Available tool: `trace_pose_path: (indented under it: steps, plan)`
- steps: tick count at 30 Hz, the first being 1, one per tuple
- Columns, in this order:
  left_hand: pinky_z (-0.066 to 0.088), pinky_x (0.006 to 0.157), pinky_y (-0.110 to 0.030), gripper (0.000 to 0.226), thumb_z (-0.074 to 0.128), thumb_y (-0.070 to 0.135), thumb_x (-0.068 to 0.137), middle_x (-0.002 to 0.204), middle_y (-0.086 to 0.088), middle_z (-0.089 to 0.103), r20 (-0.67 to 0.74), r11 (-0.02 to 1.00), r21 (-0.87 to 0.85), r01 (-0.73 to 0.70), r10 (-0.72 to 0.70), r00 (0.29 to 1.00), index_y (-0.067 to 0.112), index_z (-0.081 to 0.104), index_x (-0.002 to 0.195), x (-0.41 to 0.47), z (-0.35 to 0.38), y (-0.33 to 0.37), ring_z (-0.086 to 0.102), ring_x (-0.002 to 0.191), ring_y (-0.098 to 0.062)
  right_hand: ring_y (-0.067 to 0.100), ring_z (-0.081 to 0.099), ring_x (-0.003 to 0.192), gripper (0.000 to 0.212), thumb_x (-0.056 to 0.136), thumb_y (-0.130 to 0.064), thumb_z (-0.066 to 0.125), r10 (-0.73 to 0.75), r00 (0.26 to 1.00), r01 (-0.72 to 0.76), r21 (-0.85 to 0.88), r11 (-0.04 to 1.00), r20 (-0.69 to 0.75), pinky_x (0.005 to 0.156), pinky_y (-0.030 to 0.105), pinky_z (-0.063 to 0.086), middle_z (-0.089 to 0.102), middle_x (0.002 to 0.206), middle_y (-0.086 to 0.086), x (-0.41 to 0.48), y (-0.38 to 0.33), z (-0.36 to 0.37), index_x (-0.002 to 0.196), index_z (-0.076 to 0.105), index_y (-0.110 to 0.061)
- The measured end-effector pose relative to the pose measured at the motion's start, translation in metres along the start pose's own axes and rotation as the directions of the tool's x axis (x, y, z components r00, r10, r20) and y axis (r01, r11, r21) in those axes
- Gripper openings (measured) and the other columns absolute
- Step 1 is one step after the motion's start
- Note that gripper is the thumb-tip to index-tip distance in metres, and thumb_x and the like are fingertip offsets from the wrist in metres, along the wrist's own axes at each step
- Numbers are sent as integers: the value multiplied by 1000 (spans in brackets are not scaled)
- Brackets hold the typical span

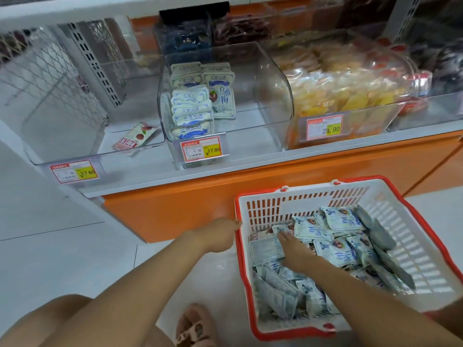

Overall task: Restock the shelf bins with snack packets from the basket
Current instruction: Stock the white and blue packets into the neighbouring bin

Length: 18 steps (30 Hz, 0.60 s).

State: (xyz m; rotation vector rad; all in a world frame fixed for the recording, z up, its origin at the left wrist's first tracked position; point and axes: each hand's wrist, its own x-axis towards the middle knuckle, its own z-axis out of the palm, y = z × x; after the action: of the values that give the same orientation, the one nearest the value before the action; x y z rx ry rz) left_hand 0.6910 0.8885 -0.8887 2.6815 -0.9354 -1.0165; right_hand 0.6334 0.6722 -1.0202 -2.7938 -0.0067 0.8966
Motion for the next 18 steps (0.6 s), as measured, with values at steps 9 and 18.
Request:
trace_pose_path:
  steps: [9, 18]
  plan:
    - [27, 114, -34, 64, 25, -6, 95, 160, -7, 6, 81, 998, 28, 61, -63, 995, 13, 4, 153, 1, -1, 2, 24, 142, -26, 28, -10, 147, 83, 87, 7, 44, -120, 992, 128, -291, 948, 45, 120, 41, 1, -12, 159, 13, 29, -10, 20, 152, -5, -10]
    - [34, 110, -31, 56, 28, -1, 99, 154, -5, 29, 77, 998, -15, 55, -54, 996, 16, 21, 151, 7, -7, 1, 39, 133, -23, 23, 61, 94, 28, 91, -21, 56, 37, 997, -9, 370, 929, -69, 73, 27, 48, 63, 108, 7, 5, 5, 14, 118, 55, -13]
